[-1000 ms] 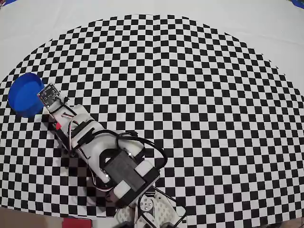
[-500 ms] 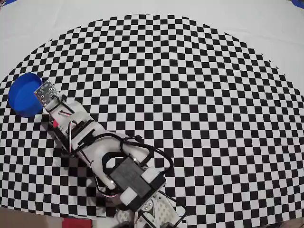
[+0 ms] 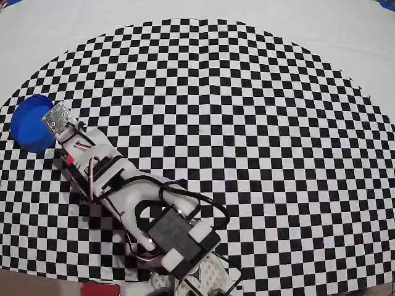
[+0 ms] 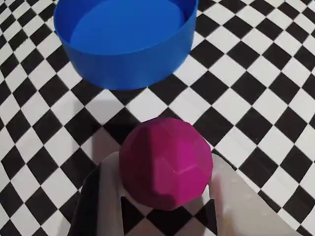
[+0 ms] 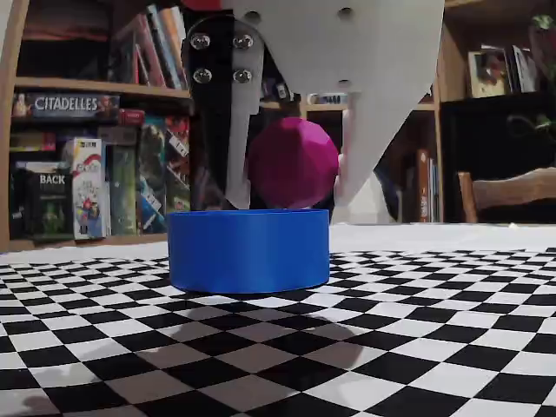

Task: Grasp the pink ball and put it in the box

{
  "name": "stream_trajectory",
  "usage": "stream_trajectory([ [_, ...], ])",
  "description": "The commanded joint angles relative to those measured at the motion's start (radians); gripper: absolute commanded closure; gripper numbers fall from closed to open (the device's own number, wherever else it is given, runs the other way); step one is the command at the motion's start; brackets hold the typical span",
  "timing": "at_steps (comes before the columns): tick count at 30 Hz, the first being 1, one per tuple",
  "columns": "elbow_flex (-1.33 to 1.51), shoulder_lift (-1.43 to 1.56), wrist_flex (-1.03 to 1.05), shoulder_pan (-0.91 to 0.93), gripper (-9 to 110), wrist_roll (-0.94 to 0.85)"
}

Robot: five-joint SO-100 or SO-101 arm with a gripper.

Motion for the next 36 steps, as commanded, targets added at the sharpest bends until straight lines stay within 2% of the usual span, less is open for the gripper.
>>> stream_trajectory([
  [1, -0.081, 0.028, -0.002, -0.015, 101, -0.005],
  [36, -0.471, -0.276, 0.011, -0.023, 101, 0.003],
])
